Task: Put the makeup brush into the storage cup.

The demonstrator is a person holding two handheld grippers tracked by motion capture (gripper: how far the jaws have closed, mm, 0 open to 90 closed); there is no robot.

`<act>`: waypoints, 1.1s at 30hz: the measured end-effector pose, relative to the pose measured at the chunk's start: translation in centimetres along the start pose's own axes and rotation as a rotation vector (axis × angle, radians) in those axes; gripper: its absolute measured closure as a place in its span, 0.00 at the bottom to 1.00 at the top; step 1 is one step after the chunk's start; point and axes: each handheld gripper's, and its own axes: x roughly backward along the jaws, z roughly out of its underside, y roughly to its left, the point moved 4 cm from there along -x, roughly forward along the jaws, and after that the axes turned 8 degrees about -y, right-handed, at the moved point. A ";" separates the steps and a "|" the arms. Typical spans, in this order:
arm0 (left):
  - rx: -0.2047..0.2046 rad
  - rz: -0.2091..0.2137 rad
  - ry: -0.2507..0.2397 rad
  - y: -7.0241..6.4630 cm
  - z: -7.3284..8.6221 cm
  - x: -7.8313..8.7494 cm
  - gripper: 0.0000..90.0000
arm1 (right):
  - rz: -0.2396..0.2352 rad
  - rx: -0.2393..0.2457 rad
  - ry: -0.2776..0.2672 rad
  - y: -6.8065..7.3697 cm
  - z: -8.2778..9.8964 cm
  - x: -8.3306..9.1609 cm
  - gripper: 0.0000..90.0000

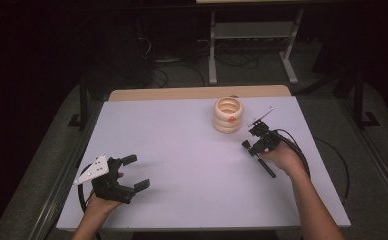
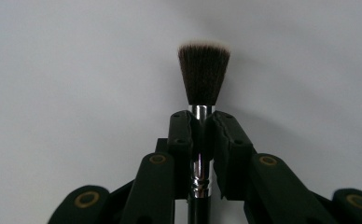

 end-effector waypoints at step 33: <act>0.000 0.001 0.002 -0.1 0.1 0.0 0.00 | -0.042 -0.048 -0.278 -1.5 -0.5 2.5 0.85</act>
